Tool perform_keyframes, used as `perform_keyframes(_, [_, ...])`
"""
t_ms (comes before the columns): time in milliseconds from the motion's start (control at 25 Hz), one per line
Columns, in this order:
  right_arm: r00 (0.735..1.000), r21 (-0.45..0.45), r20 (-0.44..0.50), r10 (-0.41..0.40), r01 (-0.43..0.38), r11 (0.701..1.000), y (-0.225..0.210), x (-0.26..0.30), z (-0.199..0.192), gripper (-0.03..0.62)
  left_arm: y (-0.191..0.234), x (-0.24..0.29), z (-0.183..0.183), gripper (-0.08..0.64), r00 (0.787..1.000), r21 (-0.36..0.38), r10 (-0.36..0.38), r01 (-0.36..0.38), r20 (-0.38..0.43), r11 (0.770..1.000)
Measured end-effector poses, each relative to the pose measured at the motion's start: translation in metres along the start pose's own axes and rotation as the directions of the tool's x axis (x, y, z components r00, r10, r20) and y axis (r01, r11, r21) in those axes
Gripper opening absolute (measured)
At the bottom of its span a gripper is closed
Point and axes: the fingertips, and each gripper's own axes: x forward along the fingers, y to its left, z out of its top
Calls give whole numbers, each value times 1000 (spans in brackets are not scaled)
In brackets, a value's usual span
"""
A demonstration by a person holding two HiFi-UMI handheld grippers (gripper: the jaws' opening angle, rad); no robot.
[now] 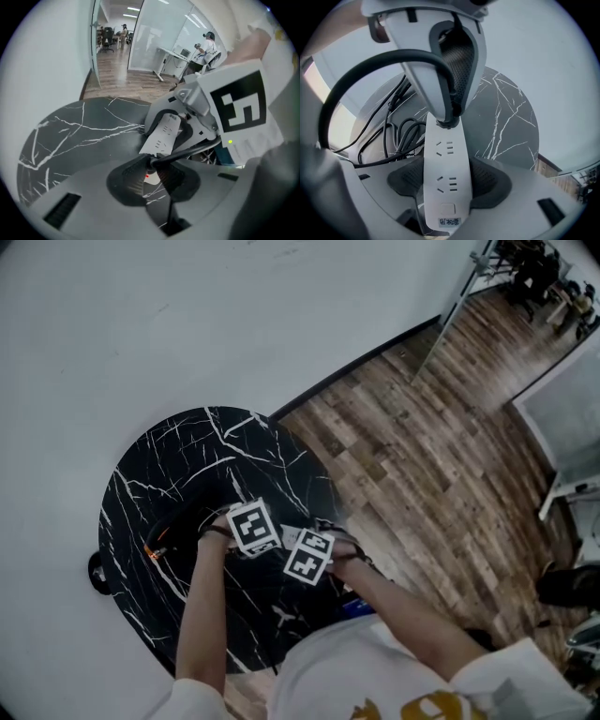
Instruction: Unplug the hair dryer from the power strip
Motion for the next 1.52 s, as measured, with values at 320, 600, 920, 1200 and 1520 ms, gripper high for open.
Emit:
perform_keyframes(320, [1000,-4,-9,1,-1,1000,0,1,3,278,-5,1,-3,55,982,86,191,-191,9,978])
perform_keyframes(600, [1000,0,1,-2,2,1000,0,1,2,278,5,-6,4,57,1000,-11,-3,3,23,1000])
perform_keyframes(920, [1000,-3,-4,0,0,1000,0,1,4,278,-5,-9,-2,55,988,72,155,-153,-16,986])
perform_keyframes(1200, [1000,13,11,-3,3,1000,0,0,3,278,-9,-15,1,51,997,29,52,-54,59,998])
perform_keyframes(1520, [1000,17,16,-1,0,1000,0,2,3,278,-7,-15,-11,51,964,-42,235,-231,125,972])
